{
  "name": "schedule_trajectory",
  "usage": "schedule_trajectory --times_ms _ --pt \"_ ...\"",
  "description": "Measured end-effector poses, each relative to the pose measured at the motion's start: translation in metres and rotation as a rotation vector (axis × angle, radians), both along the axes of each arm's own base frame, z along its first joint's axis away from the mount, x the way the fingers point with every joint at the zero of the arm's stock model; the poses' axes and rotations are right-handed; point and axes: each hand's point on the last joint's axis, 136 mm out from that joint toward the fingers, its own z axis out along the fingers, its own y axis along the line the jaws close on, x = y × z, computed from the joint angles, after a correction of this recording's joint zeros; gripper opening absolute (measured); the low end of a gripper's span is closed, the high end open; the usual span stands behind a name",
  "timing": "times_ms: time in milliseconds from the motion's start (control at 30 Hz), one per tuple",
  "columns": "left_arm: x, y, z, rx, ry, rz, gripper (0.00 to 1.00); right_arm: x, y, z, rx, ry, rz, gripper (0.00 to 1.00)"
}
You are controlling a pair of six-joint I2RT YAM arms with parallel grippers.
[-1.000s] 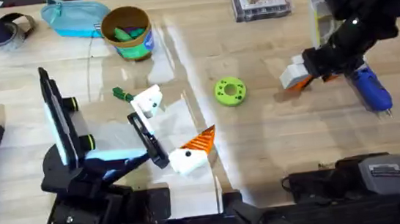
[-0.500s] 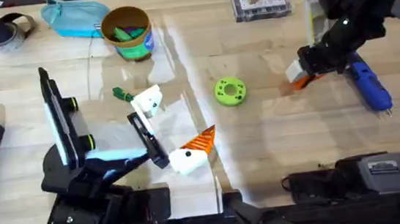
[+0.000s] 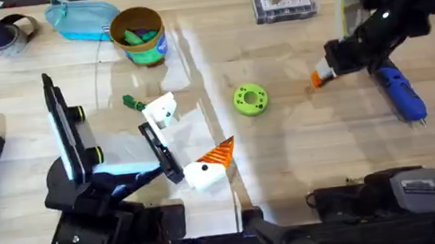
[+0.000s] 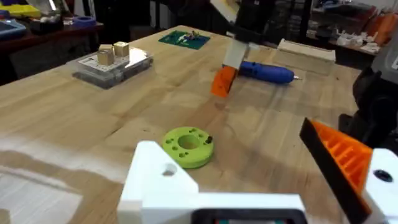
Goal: Pick up the gripper from the table and insert it into the empty holder that is missing its gripper. Then pick up a screw, insert it into the mounting hole, and use the screwdriver to tighten it. Finally, clean up the table by picking up the vegetable and placing it into the bucket.
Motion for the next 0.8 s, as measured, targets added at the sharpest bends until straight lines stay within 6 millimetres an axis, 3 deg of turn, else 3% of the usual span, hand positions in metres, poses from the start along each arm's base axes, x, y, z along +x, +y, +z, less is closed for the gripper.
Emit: schedule_trajectory --times_ms 200,233,567,600,800 --pt "0.000 0.000 0.000 0.000 0.000 0.000 0.993 0.033 0.051 0.064 0.267 -0.274 0.069 0.010" --pt "0.000 0.000 0.000 0.000 0.000 0.000 0.993 0.037 0.080 0.077 0.443 -0.290 0.110 0.010" --pt "0.000 0.000 0.000 0.000 0.000 0.000 0.993 -0.002 0.192 0.063 0.969 0.062 0.317 0.010" --pt "0.000 0.000 0.000 0.000 0.000 0.000 0.993 -0.015 0.216 0.064 1.098 0.154 0.369 0.010" --pt "0.000 0.000 0.000 0.000 0.000 0.000 0.993 -0.033 0.248 0.063 1.277 0.293 0.433 0.010"
